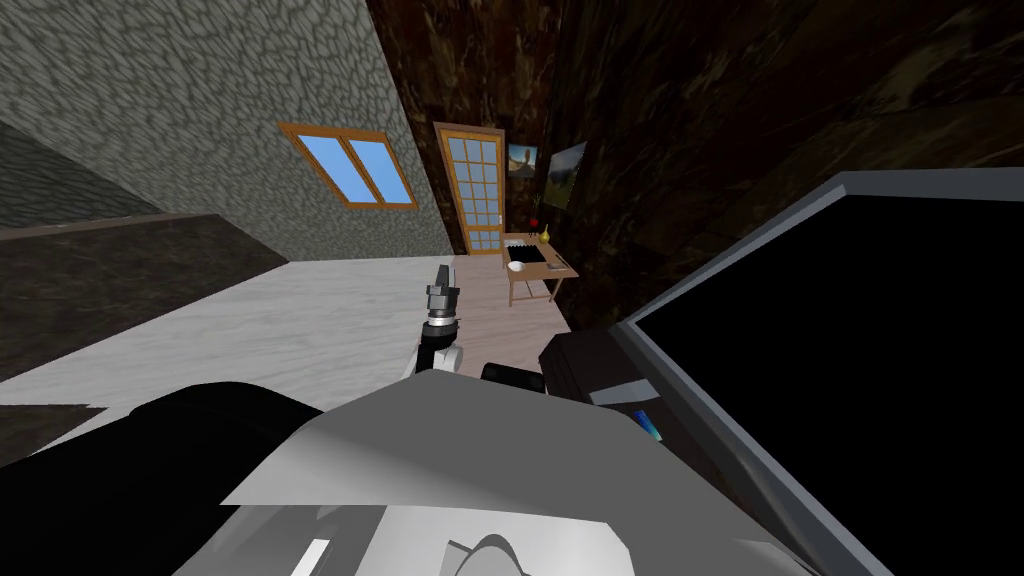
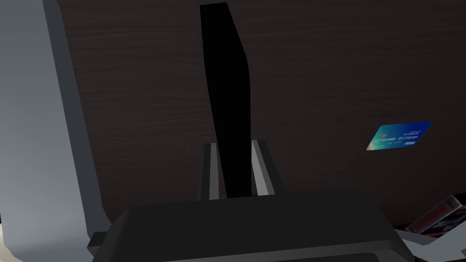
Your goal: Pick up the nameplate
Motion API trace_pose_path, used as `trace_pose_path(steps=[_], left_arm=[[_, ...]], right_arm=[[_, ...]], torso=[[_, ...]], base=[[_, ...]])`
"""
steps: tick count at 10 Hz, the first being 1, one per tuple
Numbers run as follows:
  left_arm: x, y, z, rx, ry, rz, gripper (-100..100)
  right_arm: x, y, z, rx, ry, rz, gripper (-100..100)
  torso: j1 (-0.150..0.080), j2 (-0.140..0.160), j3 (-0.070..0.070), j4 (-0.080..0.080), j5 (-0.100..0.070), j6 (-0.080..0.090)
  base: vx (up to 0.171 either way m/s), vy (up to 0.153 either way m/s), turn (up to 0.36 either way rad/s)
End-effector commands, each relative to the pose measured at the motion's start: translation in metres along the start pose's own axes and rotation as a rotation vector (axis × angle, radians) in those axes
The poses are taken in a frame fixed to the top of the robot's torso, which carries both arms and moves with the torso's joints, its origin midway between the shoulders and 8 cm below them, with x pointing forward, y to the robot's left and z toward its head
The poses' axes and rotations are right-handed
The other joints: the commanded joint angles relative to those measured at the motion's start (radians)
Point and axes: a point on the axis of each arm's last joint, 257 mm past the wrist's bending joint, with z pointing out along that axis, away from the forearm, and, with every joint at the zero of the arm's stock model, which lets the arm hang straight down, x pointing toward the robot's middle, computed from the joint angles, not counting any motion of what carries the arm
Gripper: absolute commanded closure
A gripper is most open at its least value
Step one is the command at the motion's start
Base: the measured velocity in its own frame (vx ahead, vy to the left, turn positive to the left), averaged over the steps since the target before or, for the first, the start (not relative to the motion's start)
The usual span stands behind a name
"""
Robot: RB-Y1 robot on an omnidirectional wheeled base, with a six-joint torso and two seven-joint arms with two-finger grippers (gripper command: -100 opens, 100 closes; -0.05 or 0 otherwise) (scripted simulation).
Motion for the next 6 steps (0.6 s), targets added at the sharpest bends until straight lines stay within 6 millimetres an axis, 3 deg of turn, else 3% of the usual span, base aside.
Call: trace_pose_path(steps=[1,2,3,4,6], left_arm=[[0.000,0.000,0.000,0.000,0.000,0.000,0],[0.000,0.000,0.000,0.000,0.000,0.000,0],[0.000,0.000,0.000,0.000,0.000,0.000,0],[0.000,0.000,0.000,0.000,0.000,0.000,0],[0.000,0.000,0.000,0.000,0.000,0.000,0]], right_arm=[[-0.011,-0.002,-0.006,0.020,-0.011,-0.004,100],[-0.009,-0.006,-0.007,0.028,-0.007,0.002,100],[-0.020,0.009,-0.009,0.023,-0.011,-0.034,100],[-0.025,-0.002,-0.017,0.049,-0.018,-0.021,100],[-0.021,-0.002,-0.016,0.048,-0.017,-0.018,100]], torso=[[0.000,0.000,0.000,0.000,0.000,0.000],[0.000,0.000,0.000,0.000,0.000,-0.001],[0.000,0.000,0.000,0.000,0.000,-0.001],[0.000,0.000,0.000,0.000,0.000,0.000],[0.001,0.000,0.000,0.000,0.001,0.000]], base=[[0.003,0.012,-0.123],[0.000,0.006,0.021],[0.002,0.000,-0.225],[0.008,0.020,-0.117],[-0.001,0.003,-0.004]])
